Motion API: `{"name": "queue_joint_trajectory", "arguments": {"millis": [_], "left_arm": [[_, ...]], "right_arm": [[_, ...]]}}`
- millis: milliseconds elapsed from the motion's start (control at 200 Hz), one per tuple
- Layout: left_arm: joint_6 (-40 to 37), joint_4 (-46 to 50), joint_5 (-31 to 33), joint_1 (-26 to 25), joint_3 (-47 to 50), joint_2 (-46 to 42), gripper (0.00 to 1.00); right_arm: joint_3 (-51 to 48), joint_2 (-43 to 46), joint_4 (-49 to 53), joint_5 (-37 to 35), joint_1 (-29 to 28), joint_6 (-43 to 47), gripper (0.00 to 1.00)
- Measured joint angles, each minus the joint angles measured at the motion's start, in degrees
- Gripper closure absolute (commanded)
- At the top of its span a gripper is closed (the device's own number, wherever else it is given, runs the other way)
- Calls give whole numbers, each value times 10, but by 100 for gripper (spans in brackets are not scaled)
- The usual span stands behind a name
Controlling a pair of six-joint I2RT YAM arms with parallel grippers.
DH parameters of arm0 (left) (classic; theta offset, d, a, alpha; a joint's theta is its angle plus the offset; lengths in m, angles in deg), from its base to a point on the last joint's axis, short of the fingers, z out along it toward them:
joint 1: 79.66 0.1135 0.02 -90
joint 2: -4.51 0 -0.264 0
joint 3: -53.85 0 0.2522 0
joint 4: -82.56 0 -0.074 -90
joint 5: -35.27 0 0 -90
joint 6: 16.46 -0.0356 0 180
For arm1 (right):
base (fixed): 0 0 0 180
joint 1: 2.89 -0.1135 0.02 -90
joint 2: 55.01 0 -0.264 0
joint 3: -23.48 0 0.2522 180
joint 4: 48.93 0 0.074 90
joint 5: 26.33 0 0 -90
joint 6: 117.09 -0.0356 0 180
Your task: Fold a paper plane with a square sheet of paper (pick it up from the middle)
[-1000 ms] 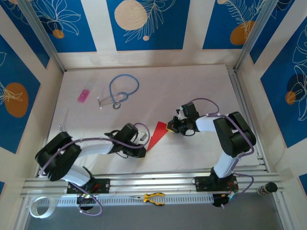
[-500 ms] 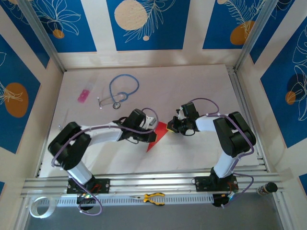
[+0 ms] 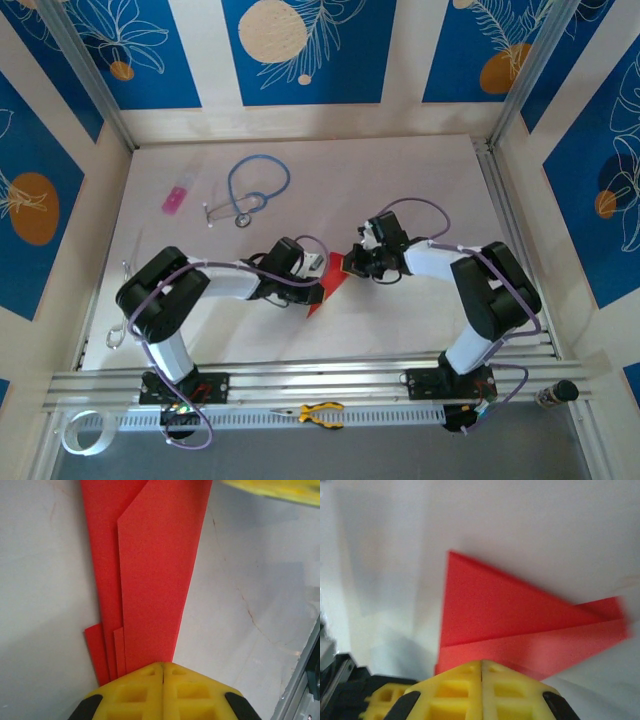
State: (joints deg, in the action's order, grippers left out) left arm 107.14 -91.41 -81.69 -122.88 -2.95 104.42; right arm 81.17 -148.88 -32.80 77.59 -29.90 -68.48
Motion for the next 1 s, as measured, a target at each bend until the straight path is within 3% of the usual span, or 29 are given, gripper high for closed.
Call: {"name": "queue_joint_trajectory", "arguments": {"millis": [365,675,1000], "left_arm": [[15,-13,0,0,6,-1,100],[19,-28,0,0,10,0,100],[19,-41,-3,0,14,3,100]], "right_arm": [[-38,-24,-48,11,-58,-32,99],[-50,-35,-86,47,-7,-38,98],[-29,-48,-73,40,59,-32,98]]}}
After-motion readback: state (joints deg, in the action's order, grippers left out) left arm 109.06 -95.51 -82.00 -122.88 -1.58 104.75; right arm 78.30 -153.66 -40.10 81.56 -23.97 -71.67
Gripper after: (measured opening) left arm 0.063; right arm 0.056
